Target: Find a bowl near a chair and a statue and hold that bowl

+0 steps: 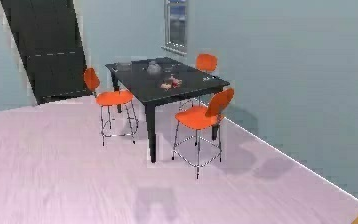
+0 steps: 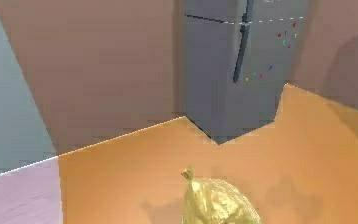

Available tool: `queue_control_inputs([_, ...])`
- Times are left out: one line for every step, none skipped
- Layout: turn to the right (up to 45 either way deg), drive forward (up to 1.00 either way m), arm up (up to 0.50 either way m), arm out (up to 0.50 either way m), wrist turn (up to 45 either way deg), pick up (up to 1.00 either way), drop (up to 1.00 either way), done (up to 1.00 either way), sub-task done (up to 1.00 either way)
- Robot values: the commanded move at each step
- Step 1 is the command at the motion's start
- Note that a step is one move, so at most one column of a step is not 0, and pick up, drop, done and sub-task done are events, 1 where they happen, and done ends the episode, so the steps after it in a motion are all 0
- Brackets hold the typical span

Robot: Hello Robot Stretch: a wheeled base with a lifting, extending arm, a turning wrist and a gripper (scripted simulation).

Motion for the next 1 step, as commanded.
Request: queue_control_inputs([-45.0, 0.00, 0.00, 0.00, 0.0, 0.00, 0.00, 0.00, 0.00])
